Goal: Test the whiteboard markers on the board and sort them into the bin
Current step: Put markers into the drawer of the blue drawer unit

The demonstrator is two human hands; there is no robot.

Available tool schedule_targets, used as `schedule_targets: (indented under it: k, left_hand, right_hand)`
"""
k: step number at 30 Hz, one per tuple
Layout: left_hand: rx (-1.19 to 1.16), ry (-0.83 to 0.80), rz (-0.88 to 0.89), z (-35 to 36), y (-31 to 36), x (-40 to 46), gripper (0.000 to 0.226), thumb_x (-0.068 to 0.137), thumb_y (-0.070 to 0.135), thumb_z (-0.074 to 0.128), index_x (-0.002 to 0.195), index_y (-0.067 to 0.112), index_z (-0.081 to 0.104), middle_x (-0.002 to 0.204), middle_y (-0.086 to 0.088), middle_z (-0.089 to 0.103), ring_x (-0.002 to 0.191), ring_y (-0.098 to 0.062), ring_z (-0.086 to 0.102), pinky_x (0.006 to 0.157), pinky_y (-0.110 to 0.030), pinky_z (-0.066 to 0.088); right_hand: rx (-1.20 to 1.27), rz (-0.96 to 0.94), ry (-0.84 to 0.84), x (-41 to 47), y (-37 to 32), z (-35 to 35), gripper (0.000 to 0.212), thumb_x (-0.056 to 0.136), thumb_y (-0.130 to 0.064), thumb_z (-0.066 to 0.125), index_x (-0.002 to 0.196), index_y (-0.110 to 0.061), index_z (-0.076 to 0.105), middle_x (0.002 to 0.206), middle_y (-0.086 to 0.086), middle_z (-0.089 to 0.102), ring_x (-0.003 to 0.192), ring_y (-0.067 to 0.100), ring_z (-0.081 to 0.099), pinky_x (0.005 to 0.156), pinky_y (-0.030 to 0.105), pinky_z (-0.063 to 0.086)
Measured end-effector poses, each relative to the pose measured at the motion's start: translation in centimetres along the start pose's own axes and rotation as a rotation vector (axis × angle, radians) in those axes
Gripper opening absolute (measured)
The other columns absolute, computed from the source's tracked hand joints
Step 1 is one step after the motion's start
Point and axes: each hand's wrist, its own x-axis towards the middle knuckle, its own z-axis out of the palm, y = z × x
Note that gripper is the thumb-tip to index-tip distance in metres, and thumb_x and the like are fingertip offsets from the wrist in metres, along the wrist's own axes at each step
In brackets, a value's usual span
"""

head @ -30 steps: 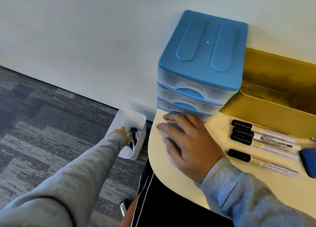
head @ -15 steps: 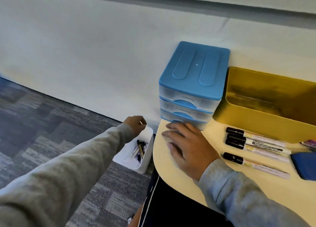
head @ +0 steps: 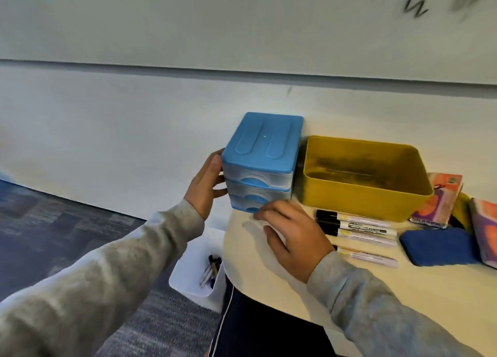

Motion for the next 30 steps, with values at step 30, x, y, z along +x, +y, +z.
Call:
schedule_targets:
  k: [30]
  left_hand:
    - [-0.400,0.232,-0.495,6.9,1.7,-4.5,0.036,0.099,0.044,0.054,0.112,0.010,0.055,0.099,-0.015,0.071,0.081,-0.027,0.072,0.068,-0.036,0.057]
  right_hand:
    - [-0.415,0.088,-0.085,4.1,0.4,-6.6,0.069,0.090,-0.025,0.062,0.153,-0.019,0.036,0.157,0.005,0.036,0.144,0.029,0.033,0.116,0.048,0.037]
